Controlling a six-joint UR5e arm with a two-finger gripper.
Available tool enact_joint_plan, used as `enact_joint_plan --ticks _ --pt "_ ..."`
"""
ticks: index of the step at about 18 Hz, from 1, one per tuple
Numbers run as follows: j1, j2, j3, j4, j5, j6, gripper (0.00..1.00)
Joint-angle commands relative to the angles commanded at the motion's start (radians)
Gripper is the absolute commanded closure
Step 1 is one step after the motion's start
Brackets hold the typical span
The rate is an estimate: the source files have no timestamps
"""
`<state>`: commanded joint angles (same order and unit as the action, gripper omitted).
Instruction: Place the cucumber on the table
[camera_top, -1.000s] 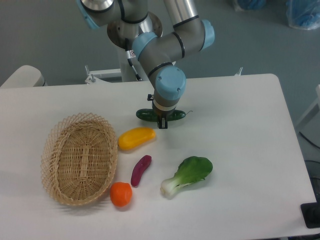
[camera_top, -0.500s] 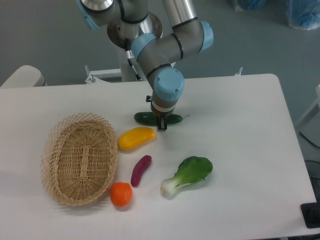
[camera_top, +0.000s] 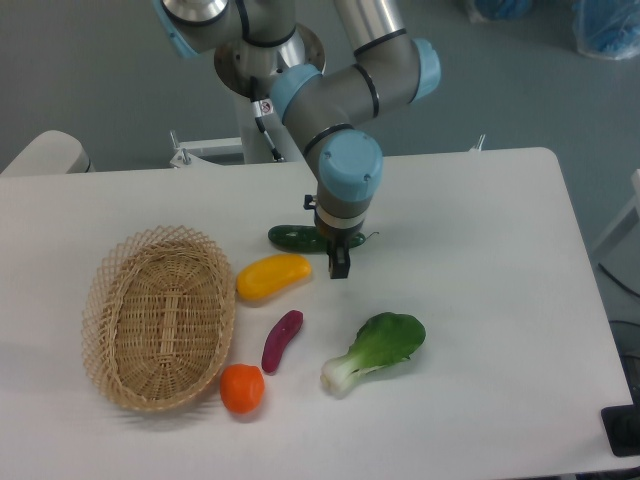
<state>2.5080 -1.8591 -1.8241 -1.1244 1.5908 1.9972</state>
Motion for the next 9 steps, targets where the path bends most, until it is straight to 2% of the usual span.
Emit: enact_joint_plan --ticks 4,7,9 --pt "0.014 -0.040 0.083 -0.002 -0.005 -0.002 0.00" --pt "0.015 -0.106 0.181 -0.003 -0.006 -0.018 0.00" --pt "0.014 -0.147 0.244 -0.005 -0.006 -0.078 0.00"
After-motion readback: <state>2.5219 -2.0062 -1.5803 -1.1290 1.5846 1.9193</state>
